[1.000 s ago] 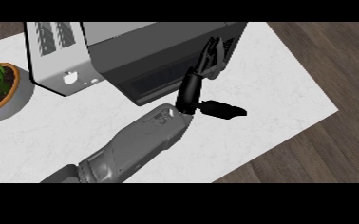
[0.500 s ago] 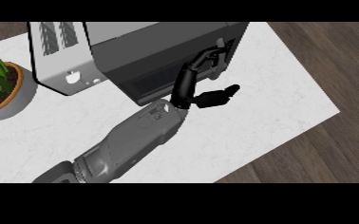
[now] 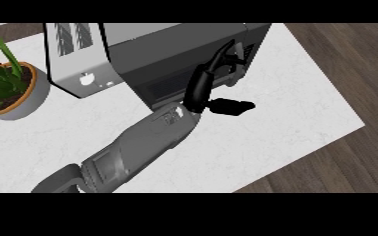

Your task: Pick up the milk, place it into the microwave and close the microwave

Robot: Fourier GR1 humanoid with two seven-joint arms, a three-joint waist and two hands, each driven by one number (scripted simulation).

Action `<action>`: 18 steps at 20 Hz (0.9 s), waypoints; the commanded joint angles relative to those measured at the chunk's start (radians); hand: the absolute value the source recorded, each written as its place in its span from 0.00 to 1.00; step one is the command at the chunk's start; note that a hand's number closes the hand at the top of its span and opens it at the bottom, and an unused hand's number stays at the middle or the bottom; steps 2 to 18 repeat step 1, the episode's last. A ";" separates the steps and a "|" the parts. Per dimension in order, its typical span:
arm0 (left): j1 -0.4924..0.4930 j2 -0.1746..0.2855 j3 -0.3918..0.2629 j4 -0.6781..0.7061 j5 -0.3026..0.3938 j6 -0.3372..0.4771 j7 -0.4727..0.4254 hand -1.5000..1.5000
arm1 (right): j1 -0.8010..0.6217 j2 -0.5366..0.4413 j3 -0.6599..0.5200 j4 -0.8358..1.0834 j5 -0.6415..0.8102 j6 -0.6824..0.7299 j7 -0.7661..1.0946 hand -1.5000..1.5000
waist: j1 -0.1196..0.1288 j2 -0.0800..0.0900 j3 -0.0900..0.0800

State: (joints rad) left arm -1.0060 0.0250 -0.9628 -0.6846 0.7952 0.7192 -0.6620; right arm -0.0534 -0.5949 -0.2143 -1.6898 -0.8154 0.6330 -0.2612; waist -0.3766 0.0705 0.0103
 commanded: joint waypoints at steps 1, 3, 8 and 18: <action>-0.054 0.046 0.009 0.179 -0.003 0.073 0.114 0.00 | 0.013 -0.007 -0.006 0.001 -0.012 0.000 0.009 0.00 | 0.011 0.016 0.005; -0.054 0.046 0.009 0.179 -0.003 0.073 0.114 0.00 | 0.013 -0.007 -0.006 0.001 -0.012 0.000 0.009 0.00 | 0.011 0.016 0.005; -0.054 0.046 0.009 0.179 -0.003 0.073 0.114 0.00 | 0.013 -0.007 -0.006 0.001 -0.012 0.000 0.009 0.00 | 0.011 0.016 0.005; -0.054 0.046 0.009 0.179 -0.003 0.073 0.114 0.00 | 0.013 -0.007 -0.006 0.001 -0.012 0.000 0.009 0.00 | 0.011 0.016 0.005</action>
